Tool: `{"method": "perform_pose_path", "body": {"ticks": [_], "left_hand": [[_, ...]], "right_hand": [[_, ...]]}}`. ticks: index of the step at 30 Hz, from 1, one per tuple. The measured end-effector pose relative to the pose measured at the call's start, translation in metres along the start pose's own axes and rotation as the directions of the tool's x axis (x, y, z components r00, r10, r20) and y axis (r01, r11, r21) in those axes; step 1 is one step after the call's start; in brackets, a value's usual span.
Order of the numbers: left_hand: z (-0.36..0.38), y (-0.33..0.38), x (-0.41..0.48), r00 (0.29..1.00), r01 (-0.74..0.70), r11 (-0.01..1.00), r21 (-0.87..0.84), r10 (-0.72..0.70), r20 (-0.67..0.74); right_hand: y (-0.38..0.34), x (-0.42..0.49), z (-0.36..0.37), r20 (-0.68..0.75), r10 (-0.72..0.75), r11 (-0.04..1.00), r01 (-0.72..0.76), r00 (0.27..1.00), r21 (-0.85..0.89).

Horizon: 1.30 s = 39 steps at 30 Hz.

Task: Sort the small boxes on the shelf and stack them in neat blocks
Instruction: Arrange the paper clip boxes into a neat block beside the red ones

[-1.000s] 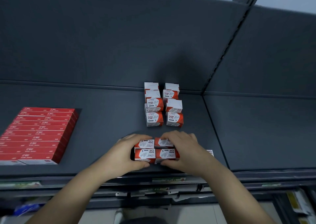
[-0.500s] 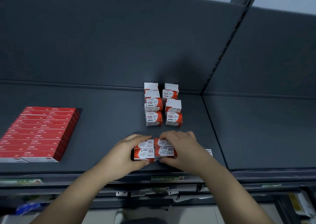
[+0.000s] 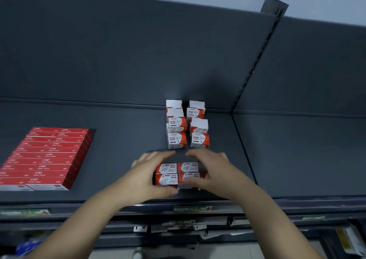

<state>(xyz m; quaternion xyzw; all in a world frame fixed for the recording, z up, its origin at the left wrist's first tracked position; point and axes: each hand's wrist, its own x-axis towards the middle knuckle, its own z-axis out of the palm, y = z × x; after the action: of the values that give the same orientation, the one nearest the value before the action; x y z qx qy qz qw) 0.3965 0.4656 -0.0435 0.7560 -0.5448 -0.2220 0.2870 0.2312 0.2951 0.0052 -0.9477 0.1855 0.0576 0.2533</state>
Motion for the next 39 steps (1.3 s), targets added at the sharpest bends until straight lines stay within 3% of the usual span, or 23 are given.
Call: {"method": "perform_pose_path", "body": {"ticks": [3, 7, 13, 17, 22, 28, 30, 32, 35, 39], "left_hand": [[-0.020, 0.007, 0.015, 0.997, 0.005, 0.992, -0.123, -0.014, -0.075], [-0.035, 0.001, 0.051, 0.984, 0.082, 0.994, -0.072, -0.092, -0.151], [-0.019, -0.020, 0.086, 0.992, 0.123, 0.992, 0.039, -0.121, -0.035], [-0.013, -0.028, 0.079, 0.991, 0.111, 0.994, -0.006, -0.111, -0.068], [-0.019, -0.032, 0.071, 0.990, 0.063, 0.995, -0.079, -0.073, -0.123], [-0.022, -0.021, 0.068, 0.991, 0.077, 0.994, -0.080, -0.085, -0.102], [-0.026, -0.017, 0.066, 0.991, 0.058, 0.998, -0.037, -0.062, -0.115], [-0.030, -0.013, 0.065, 0.989, 0.045, 0.999, -0.026, -0.048, -0.143], [-0.036, -0.003, 0.064, 0.983, 0.000, 0.976, -0.219, -0.040, -0.179], [-0.045, 0.025, 0.063, 0.987, -0.054, 0.868, -0.494, -0.029, -0.159]], "right_hand": [[0.005, 0.007, -0.019, -0.148, 0.066, 0.997, -0.059, 0.987, 0.054], [0.018, 0.028, -0.037, -0.252, 0.178, 0.984, -0.174, 0.951, 0.040], [0.023, 0.045, -0.024, -0.101, 0.197, 0.970, -0.209, 0.975, -0.128], [0.033, 0.044, -0.020, -0.107, 0.189, 0.958, -0.207, 0.976, -0.197], [0.042, 0.043, -0.025, -0.143, 0.180, 0.968, -0.201, 0.973, -0.147], [0.044, 0.050, -0.016, -0.077, 0.266, 0.950, -0.275, 0.961, -0.148], [0.044, 0.048, -0.017, -0.098, 0.235, 0.966, -0.244, 0.967, -0.083], [0.043, 0.044, -0.020, -0.133, 0.209, 0.976, -0.199, 0.969, 0.086], [0.039, 0.035, -0.030, -0.214, 0.162, 0.950, -0.094, 0.963, 0.298], [0.031, 0.022, -0.040, -0.291, 0.109, 0.894, 0.035, 0.950, 0.447]]}}
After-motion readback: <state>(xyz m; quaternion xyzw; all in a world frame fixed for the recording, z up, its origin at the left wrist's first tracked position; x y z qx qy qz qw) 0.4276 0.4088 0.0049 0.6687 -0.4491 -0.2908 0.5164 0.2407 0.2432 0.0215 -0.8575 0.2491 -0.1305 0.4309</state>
